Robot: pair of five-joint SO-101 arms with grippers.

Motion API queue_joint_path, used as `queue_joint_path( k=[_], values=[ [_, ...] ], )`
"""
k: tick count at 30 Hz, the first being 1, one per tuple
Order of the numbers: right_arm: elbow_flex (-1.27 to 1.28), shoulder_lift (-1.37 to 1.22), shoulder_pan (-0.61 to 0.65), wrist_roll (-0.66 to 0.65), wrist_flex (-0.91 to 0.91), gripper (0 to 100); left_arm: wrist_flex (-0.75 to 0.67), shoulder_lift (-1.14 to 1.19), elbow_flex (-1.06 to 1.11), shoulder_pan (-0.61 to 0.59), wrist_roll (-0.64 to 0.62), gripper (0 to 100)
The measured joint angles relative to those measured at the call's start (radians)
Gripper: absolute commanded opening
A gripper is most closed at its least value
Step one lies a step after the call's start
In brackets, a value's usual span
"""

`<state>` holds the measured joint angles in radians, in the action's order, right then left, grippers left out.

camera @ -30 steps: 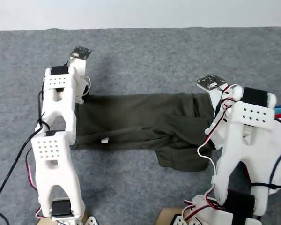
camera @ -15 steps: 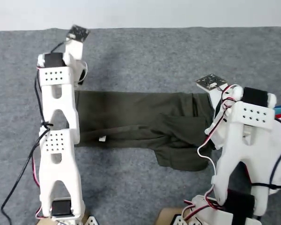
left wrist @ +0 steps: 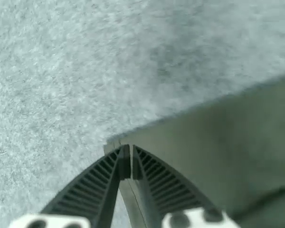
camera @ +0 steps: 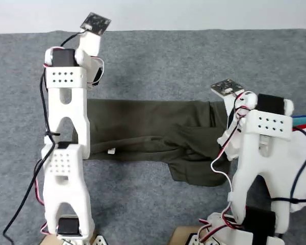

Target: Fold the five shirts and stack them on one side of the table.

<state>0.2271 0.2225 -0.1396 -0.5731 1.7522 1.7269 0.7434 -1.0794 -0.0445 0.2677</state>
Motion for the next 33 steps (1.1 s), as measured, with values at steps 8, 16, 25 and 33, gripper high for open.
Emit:
queue_joint_path(
  k=[8,16,25,33],
  values=[
    [0.000,0.000,-0.003,0.055,0.002,27.3,0.000,-0.457,0.520,0.009,-0.029,0],
    [0.000,0.000,-0.003,0.055,0.002,20.4,-0.051,-0.723,0.964,0.169,-0.104,0],
    [0.002,0.230,-0.029,0.060,0.002,19.7,-0.279,-0.652,1.109,0.347,-0.140,0],
    [0.138,0.443,-0.249,0.060,0.002,19.7,-0.293,-0.364,0.980,0.358,-0.140,0]
  ],
)
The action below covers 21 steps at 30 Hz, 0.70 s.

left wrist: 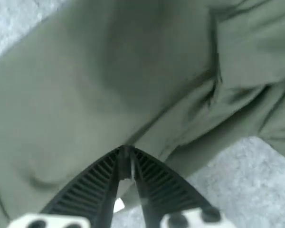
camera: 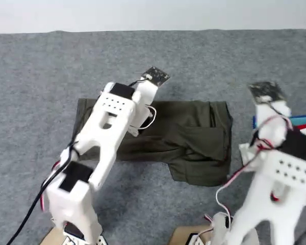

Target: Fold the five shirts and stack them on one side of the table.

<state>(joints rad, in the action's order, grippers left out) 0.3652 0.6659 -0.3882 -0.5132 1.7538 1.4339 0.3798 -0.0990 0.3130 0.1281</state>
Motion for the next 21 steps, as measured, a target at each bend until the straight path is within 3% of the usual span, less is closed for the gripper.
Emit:
queue_joint_path(
  k=[7,21],
  values=[
    [0.155,0.204,-0.120,0.000,0.000,19.7,0.092,0.153,-0.170,0.084,0.029,0],
    [0.193,0.381,-0.127,0.000,-0.006,19.7,0.140,0.272,-0.201,0.101,0.029,0]
  ],
)
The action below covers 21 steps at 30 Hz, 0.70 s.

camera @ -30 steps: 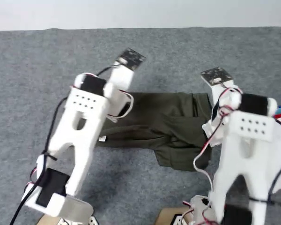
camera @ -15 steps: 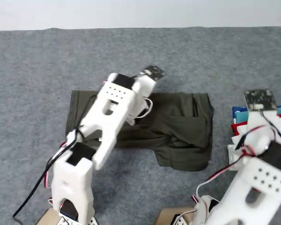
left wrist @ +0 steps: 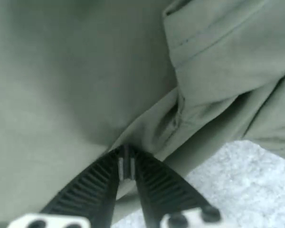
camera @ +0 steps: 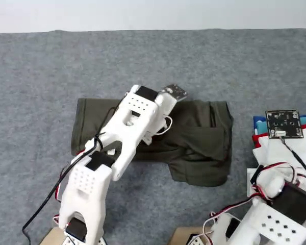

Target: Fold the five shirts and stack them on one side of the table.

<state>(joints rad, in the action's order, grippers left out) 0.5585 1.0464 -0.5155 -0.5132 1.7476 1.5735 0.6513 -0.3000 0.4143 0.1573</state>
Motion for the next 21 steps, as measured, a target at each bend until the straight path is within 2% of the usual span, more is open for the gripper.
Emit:
queue_joint_path(
  k=[11,21],
  values=[
    [0.000,0.000,0.000,0.000,0.000,19.7,0.126,0.005,0.000,0.155,0.009,0],
    [0.000,0.000,0.000,0.000,-0.052,19.7,0.149,-0.043,0.000,0.137,0.035,0]
  ],
)
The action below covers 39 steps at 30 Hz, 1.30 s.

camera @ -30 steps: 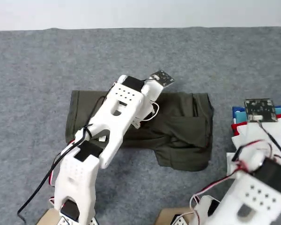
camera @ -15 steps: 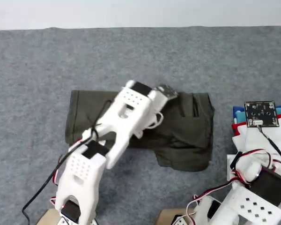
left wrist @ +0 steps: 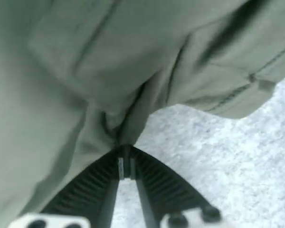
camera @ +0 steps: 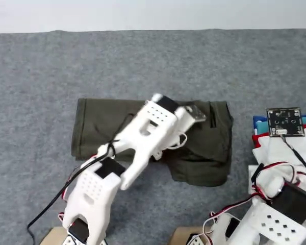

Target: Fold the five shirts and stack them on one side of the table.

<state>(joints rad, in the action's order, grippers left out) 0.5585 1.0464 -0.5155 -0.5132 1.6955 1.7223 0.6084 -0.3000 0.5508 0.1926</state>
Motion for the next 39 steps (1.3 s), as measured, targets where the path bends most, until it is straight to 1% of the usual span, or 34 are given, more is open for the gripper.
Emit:
queue_joint_path(
  k=[5,8,10,12,19,24,30,36,39],
  values=[
    [0.000,0.000,0.000,0.000,-0.025,19.7,-0.003,-0.149,0.000,-0.063,0.005,0],
    [0.000,0.000,0.000,0.000,-0.048,19.7,-0.031,-0.160,0.000,-0.117,0.008,0],
    [0.000,0.000,0.000,0.000,-0.064,19.7,-0.041,-0.152,0.000,-0.129,0.008,0],
    [0.002,0.000,0.000,0.000,-0.078,19.7,-0.048,-0.106,-0.002,-0.127,0.026,0],
    [0.071,0.000,0.000,0.002,-0.110,19.7,-0.057,0.055,0.000,-0.126,0.034,0],
    [0.080,-0.002,0.000,0.003,-0.133,19.7,-0.009,0.057,0.000,-0.094,0.038,0],
    [0.080,0.000,0.000,0.003,-0.183,19.7,0.000,0.057,0.000,-0.086,0.055,0],
    [0.080,0.000,0.000,0.002,-0.172,19.7,0.000,0.052,-0.049,-0.086,0.057,0],
    [0.080,0.000,0.000,0.002,-0.147,19.7,0.000,0.006,-0.087,-0.081,0.057,0]
  ],
)
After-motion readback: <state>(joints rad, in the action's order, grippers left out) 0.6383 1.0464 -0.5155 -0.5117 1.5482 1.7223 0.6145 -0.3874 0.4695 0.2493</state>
